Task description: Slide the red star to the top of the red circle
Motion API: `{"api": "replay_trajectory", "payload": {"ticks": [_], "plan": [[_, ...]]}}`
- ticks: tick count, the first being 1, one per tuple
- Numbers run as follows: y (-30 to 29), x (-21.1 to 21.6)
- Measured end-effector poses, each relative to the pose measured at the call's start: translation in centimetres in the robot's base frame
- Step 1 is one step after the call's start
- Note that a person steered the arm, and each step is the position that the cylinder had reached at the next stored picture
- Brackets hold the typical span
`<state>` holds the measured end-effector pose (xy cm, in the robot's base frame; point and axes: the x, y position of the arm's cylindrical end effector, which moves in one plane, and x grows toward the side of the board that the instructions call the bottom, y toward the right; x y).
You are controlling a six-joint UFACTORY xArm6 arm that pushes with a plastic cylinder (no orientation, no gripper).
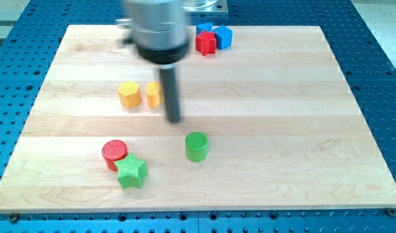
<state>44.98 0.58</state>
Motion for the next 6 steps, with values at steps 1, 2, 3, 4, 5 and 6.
{"api": "replay_trajectory", "payload": {"ticks": [1,2,3,4,5,6], "plan": [[2.8,-9.3],[12.5,-15.7],[12.0,-21.7],[3.2,-22.1],[-4.3,-20.1],[-4.7,-16.9]]}}
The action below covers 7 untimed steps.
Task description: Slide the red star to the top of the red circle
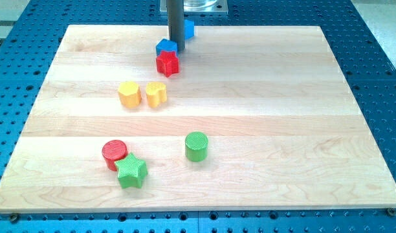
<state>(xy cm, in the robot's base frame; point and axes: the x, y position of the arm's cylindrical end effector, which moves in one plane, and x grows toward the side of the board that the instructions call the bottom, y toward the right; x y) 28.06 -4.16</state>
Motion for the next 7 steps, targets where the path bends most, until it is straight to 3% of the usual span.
{"api": "replay_trajectory", "payload": {"ticks": [1,2,3,4,5,7], "plan": [[0.2,4.3],[-5.6,8.2],[-7.4,6.3],[-13.4,9.0],[-5.7,8.9],[-3.8,17.3]]}}
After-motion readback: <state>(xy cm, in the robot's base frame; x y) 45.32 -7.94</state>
